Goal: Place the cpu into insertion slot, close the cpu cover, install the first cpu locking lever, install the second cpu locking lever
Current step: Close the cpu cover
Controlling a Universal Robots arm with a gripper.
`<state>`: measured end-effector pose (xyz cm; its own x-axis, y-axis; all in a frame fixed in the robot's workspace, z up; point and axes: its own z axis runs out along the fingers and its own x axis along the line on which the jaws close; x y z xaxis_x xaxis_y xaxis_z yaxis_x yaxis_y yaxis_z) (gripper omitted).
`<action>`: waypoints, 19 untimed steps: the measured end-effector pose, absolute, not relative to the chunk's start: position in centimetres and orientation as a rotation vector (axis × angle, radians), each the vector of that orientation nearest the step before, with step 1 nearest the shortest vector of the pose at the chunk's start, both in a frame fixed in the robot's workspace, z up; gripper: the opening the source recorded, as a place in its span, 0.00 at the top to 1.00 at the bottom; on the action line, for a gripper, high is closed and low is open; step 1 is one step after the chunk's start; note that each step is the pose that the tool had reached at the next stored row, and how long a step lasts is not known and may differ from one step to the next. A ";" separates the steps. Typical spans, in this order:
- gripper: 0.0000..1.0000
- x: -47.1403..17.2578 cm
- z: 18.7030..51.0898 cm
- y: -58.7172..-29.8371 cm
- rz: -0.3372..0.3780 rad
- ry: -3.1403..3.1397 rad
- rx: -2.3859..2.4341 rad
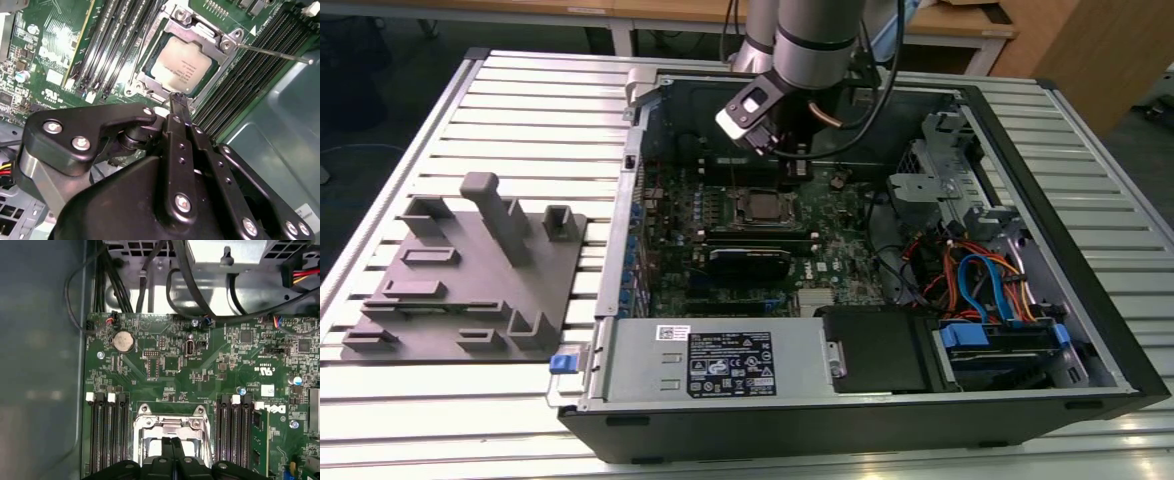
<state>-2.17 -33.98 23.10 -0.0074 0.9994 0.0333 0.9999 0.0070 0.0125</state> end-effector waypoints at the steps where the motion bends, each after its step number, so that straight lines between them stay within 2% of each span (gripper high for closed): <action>1: 0.89 -2.2 23.0 -34.0 -0.047 -2.218 -2.200; 19: 0.89 -4.5 22.0 -34.0 -0.027 -2.204 -2.187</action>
